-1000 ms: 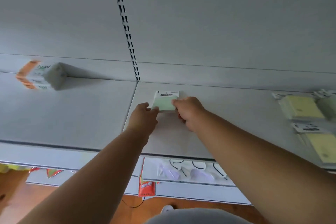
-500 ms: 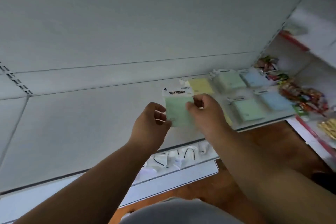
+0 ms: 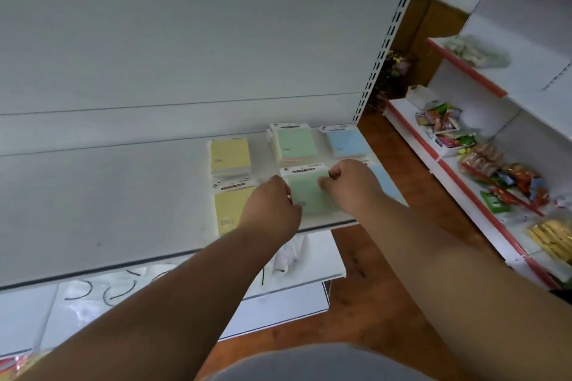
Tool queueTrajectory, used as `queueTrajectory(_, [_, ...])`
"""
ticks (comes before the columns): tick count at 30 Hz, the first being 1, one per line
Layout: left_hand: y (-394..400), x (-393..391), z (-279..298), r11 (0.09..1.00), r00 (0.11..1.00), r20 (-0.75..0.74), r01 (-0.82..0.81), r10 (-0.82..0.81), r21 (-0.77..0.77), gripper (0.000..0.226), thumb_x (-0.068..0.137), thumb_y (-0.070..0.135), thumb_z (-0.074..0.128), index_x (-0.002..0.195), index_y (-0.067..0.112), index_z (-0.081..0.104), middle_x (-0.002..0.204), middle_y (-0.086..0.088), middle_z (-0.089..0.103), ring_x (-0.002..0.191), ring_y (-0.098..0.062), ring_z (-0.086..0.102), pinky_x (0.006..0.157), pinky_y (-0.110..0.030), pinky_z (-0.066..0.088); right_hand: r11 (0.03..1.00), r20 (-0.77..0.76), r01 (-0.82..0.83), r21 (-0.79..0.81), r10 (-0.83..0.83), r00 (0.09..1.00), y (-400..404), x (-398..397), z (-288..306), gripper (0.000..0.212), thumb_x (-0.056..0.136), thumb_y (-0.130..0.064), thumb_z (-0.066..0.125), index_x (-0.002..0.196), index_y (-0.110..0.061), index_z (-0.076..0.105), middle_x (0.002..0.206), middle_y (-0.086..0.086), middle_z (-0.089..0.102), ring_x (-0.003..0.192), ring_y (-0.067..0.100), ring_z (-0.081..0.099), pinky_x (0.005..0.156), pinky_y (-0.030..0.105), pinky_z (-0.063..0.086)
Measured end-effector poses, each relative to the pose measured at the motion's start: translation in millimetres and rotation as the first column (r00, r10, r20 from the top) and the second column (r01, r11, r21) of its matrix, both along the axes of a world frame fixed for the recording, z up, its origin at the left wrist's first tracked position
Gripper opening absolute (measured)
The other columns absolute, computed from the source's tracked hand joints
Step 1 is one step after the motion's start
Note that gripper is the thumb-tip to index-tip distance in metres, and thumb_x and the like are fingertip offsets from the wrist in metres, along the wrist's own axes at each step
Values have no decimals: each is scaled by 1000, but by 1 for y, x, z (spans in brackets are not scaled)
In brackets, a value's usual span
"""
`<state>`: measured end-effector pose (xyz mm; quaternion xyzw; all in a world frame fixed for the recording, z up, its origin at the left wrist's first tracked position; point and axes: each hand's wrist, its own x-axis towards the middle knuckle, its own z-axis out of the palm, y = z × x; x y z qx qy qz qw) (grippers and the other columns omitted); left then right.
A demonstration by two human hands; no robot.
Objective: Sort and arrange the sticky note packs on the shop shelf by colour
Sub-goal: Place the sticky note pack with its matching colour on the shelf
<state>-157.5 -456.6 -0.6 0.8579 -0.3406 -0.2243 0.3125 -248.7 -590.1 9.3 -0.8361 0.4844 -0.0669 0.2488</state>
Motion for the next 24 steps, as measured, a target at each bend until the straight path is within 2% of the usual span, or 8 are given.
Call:
queueTrajectory(3, [-8, -5, -6, 998, 999, 26, -24, 22, 66, 26, 81, 22, 67, 105, 16, 58, 100, -3, 68, 92, -25, 65, 81, -34, 55, 998, -43, -56, -17, 55, 998, -7, 2, -10, 26, 87, -36, 64, 96, -12, 63, 92, 7, 67, 89, 27, 63, 72, 32, 47])
queueTrajectory(6, [-13, -7, -5, 995, 995, 93, -35, 26, 98, 31, 84, 25, 67, 113, 17, 60, 107, -3, 66, 100, -24, 62, 85, -30, 50, 996, -74, -53, -78, 48, 996, -11, -2, -15, 29, 86, -42, 63, 98, -16, 58, 93, 4, 65, 89, 25, 61, 74, 35, 51])
queueTrajectory(9, [-14, -9, -4, 992, 992, 116, -63, 51, 105, 32, 85, 27, 66, 115, 18, 60, 109, -3, 66, 102, -24, 61, 87, -31, 49, 988, -65, -90, -127, 82, 995, -10, -3, -12, 24, 88, -38, 62, 96, -17, 56, 91, 3, 64, 86, 25, 60, 69, 34, 49])
queueTrajectory(13, [-4, -11, -2, 992, 987, 127, -104, 94, 73, 33, 85, 27, 65, 116, 19, 58, 106, 2, 66, 100, -20, 61, 84, -28, 48, 971, 34, -169, -171, 178, 983, 4, 2, -7, 18, 88, -38, 59, 89, -21, 53, 83, -2, 59, 78, 20, 57, 61, 30, 44])
queueTrajectory(16, [15, -2, 3, 987, 981, 117, -159, 157, 14, 26, 86, 25, 63, 112, 21, 60, 98, 6, 67, 95, -16, 60, 79, -25, 46, 958, 142, -246, -146, 266, 953, 21, 15, -3, 17, 86, -38, 60, 85, -21, 55, 82, -4, 61, 76, 18, 57, 65, 31, 47])
queueTrajectory(20, [50, 28, 6, 960, 955, 100, -276, 280, -48, 22, 84, 26, 62, 106, 25, 63, 89, 9, 66, 83, -13, 60, 70, -24, 44, 942, 258, -323, -91, 336, 906, 49, 49, 1, 14, 86, -32, 61, 80, -20, 57, 79, -6, 63, 75, 16, 58, 63, 29, 44])
queueTrajectory(22, [67, 48, 5, 948, 945, 76, -314, 318, -59, 21, 85, 25, 62, 106, 25, 63, 87, 11, 65, 82, -11, 59, 70, -22, 39, 939, 276, -334, -77, 342, 898, 59, 70, -1, 13, 86, -31, 60, 84, -19, 59, 87, -4, 64, 81, 17, 60, 66, 28, 45])
queueTrajectory(24, [81, 71, 2, 941, 942, 32, -331, 333, -64, 23, 86, 26, 62, 109, 24, 63, 91, 13, 63, 86, -11, 59, 72, -22, 39, 949, 245, -309, -59, 314, 917, 67, 93, -2, 18, 88, -33, 59, 99, -19, 60, 105, 0, 62, 94, 20, 60, 73, 27, 43])
